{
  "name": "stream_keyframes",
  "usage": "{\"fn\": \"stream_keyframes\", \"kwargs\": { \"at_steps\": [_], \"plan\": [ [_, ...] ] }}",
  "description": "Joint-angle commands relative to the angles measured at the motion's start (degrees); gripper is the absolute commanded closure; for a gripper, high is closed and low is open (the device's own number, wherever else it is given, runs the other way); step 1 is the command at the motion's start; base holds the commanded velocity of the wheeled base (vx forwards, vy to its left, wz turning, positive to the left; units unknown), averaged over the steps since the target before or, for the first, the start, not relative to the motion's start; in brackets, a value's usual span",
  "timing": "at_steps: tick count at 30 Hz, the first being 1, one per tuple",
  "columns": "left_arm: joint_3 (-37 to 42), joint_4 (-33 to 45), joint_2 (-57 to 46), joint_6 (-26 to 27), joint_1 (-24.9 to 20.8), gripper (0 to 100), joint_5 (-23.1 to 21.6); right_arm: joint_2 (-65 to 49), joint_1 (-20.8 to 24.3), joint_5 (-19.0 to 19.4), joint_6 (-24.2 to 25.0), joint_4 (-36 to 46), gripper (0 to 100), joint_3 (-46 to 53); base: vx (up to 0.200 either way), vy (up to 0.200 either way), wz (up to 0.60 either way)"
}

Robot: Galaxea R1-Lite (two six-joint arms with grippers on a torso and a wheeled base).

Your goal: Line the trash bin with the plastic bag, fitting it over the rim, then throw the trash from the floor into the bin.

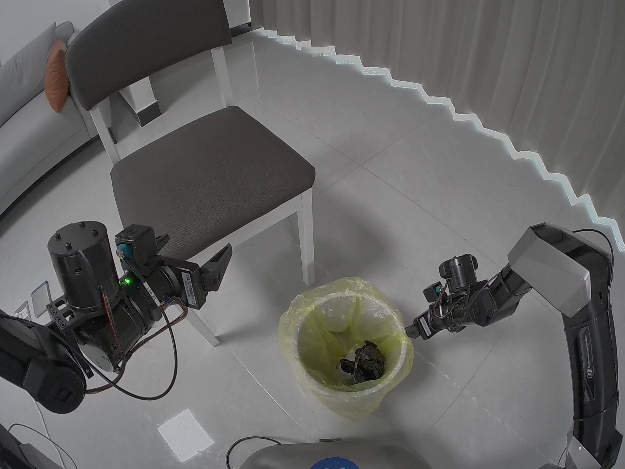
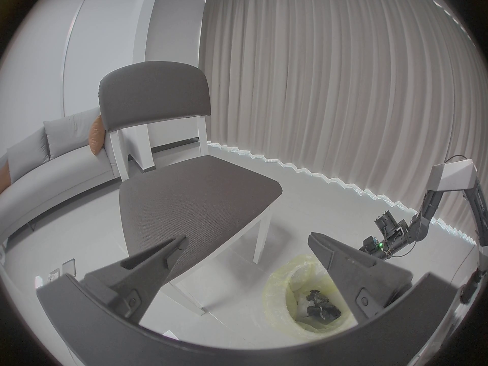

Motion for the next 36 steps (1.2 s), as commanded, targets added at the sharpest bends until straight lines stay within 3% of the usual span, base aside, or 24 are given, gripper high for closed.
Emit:
{"fn": "stream_keyframes", "kwargs": {
  "at_steps": [1, 8, 13, 26, 36],
  "plan": [
    [-0.1, -0.02, 0.25, -0.02, -0.01, 0, -0.14, 1.73, 1.55, -0.72, 3.8, 0.36, 0, -3.36, 0.0, 0.0, 0.0],
    [-0.1, -0.02, 0.6, -0.02, -0.01, 0, -0.14, 2.43, 1.81, -0.54, 4.95, 1.15, 0, -5.47, 0.0, 0.0, 0.0],
    [-0.19, -0.11, 0.87, -0.02, -0.01, 0, -0.14, 3.14, 2.25, -0.72, 8.38, 2.2, 0, -7.4, 0.0, 0.0, 0.0],
    [0.69, 0.33, 2.27, -0.46, -1.59, 0, -0.41, -1.08, -1.35, -0.01, 6.53, 7.48, 0, -7.14, 0.0, 0.0, 0.0],
    [-1.59, 0.95, 14.93, -0.72, -6.34, 0, -0.49, -6.27, -2.84, 0.07, 6.0, 7.13, 0, -5.29, 0.0, 0.0, 0.0]
  ]
}}
